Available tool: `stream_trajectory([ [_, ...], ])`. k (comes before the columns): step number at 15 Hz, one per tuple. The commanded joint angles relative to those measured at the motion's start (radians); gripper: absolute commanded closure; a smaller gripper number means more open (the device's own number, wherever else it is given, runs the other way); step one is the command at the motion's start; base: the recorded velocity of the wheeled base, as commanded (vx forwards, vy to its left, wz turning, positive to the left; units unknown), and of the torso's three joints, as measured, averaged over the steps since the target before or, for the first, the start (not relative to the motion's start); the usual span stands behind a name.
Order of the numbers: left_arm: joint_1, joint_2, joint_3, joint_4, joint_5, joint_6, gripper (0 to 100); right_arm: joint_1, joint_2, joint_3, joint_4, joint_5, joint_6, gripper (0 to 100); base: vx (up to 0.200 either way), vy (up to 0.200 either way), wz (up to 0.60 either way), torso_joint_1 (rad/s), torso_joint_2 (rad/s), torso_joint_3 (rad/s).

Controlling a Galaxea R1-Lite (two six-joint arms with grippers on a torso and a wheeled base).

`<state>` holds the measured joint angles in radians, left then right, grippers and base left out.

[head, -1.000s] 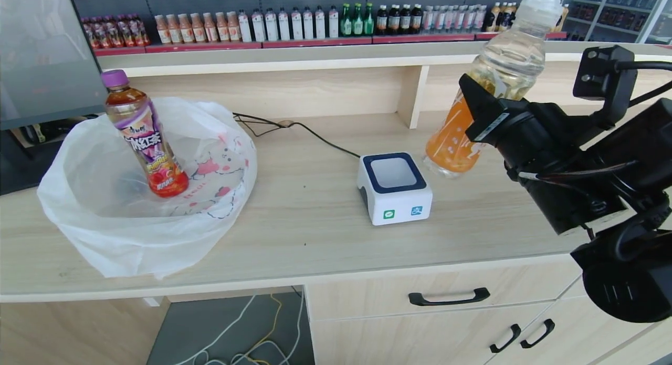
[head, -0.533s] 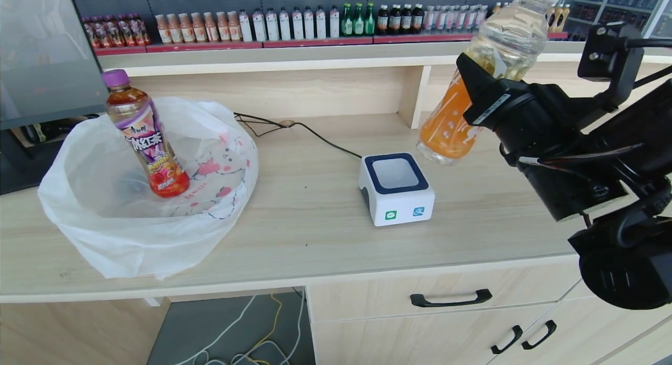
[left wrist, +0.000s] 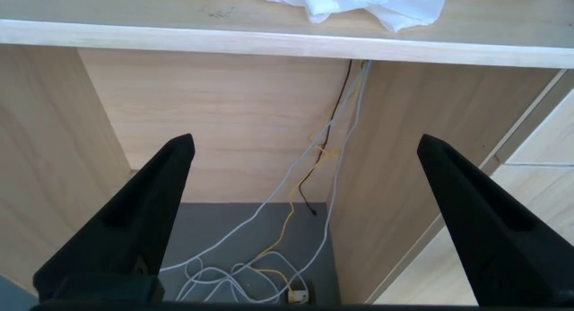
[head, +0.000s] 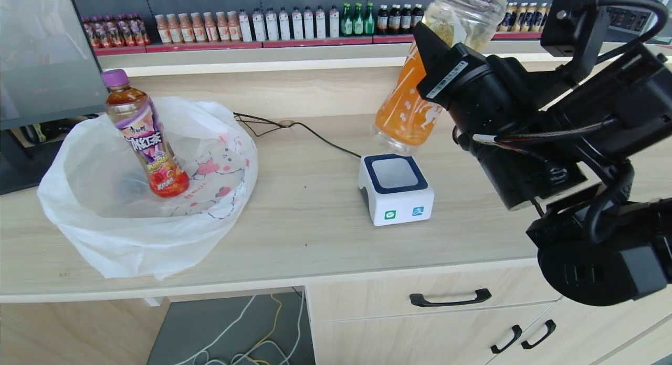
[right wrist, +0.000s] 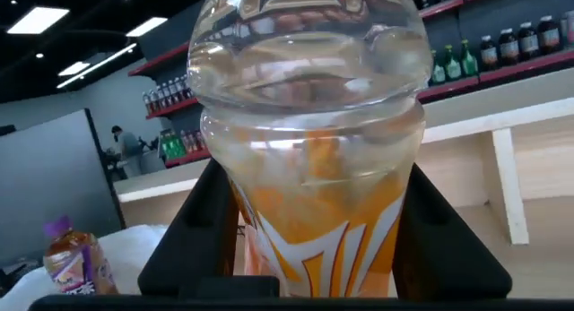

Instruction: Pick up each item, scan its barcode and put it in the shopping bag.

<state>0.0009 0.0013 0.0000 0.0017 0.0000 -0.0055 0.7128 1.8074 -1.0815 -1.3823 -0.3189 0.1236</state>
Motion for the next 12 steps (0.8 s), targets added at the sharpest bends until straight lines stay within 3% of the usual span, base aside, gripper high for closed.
stream_trajectory([
  [1, 0.001, 0.000, 0.000, 0.000, 0.000, -0.001, 0, 0.036, 0.039, -0.110, 0.065, -0.077, 0.070, 100, 0.000, 0.000, 0.00, 0.000, 0.00, 0.000],
  [3, 0.001, 0.000, 0.000, 0.000, 0.002, -0.001, 0, 0.045, 0.016, -0.120, 0.144, -0.106, 0.152, 100, 0.000, 0.000, 0.00, 0.000, 0.00, 0.000],
  [8, 0.001, 0.000, 0.000, 0.000, 0.000, -0.001, 0, 0.043, 0.024, -0.104, 0.152, -0.180, 0.346, 100, 0.000, 0.000, 0.00, 0.000, 0.00, 0.000],
  [12, 0.001, 0.000, 0.000, 0.000, 0.002, -0.001, 0, 0.045, 0.015, 0.023, 0.147, -0.203, 0.501, 100, 0.000, 0.000, 0.00, 0.000, 0.00, 0.000],
])
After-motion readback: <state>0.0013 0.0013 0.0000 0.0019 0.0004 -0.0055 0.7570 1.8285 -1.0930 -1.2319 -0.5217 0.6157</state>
